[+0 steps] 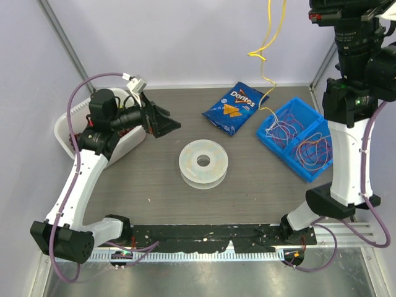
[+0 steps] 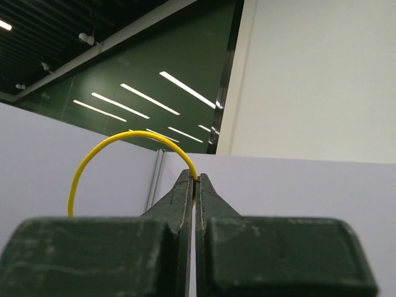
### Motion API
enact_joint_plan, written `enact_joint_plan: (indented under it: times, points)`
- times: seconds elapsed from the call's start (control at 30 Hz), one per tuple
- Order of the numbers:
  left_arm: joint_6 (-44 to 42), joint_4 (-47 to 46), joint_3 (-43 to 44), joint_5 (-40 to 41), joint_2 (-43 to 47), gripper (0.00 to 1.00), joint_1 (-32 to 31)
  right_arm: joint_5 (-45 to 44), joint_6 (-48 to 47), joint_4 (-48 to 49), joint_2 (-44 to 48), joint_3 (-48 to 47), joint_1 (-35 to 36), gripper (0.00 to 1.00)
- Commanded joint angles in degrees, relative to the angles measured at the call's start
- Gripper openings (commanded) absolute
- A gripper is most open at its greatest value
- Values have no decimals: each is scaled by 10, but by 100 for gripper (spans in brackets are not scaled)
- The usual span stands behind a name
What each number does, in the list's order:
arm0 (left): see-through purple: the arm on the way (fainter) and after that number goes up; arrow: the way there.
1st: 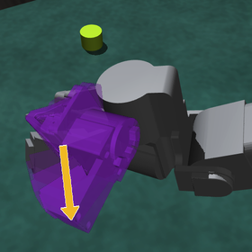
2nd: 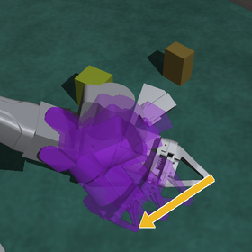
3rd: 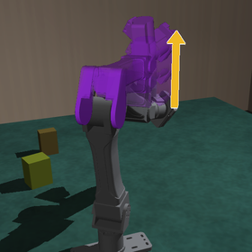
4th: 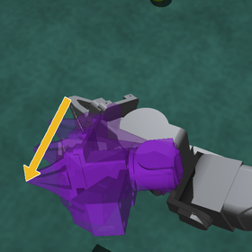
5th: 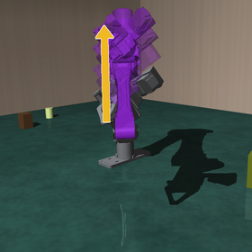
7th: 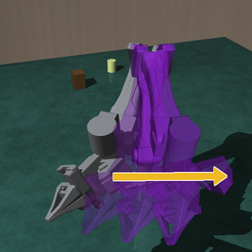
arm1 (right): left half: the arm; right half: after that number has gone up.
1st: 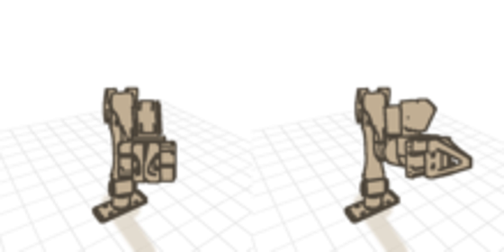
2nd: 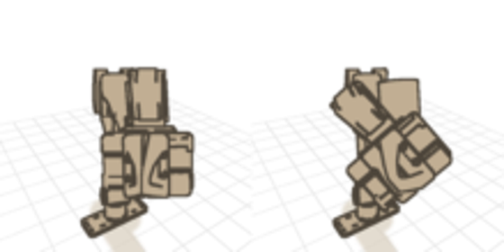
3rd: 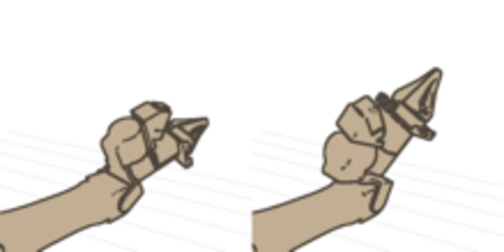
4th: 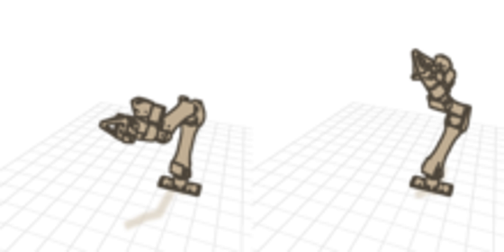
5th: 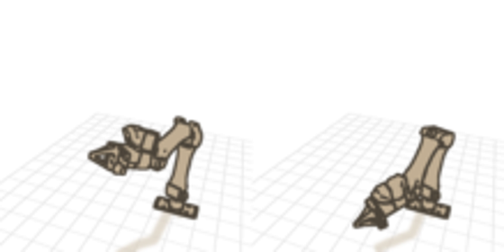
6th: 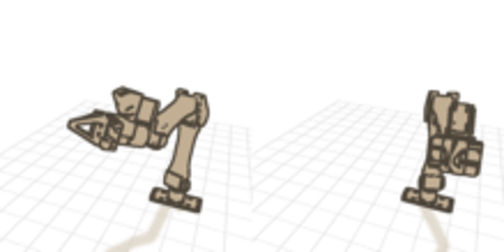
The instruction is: Wrap the cables
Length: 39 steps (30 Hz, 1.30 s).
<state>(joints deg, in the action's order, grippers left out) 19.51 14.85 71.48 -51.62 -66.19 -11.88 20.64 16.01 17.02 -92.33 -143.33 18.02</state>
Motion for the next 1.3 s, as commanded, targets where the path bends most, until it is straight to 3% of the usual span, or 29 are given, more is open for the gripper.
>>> enact_joint_plan:
  times: [0.0, 0.2, 0.3, 0.4, 0.6, 0.63, 1.07, 1.2, 1.27]
  points:
    - [-17, -36, -6, 4, -5, 100, -30, -10, -94, 0, 60, 125, 1, 1]
    - [-51, -38, 56, 58, -105, 93, -139, -44, -171, -2, 131, 268, 2, 1]
    - [-40, -72, 71, 104, -170, 84, -196, -67, -189, -10, 139, 270, 2, 1]
    - [-11, -142, 66, 120, -223, 84, -234, -79, -201, -22, 136, 252, 3, 1]
    - [52, -307, 97, 130, -349, 91, -245, -82, -210, -37, 126, 222, 2, 1]
    - [59, -325, 106, 135, -370, 96, -251, -82, -214, -38, 125, 220, 3, 1]
    - [119, -471, 249, 210, -546, 92, -323, -97, -237, -42, 112, 205, 2, 1]
    - [119, -467, 321, 238, -604, 75, -326, -101, -235, -40, 109, 202, 2, 1]
    - [128, -465, 359, 250, -638, 57, -326, -103, -234, -37, 108, 204, 2, 1]
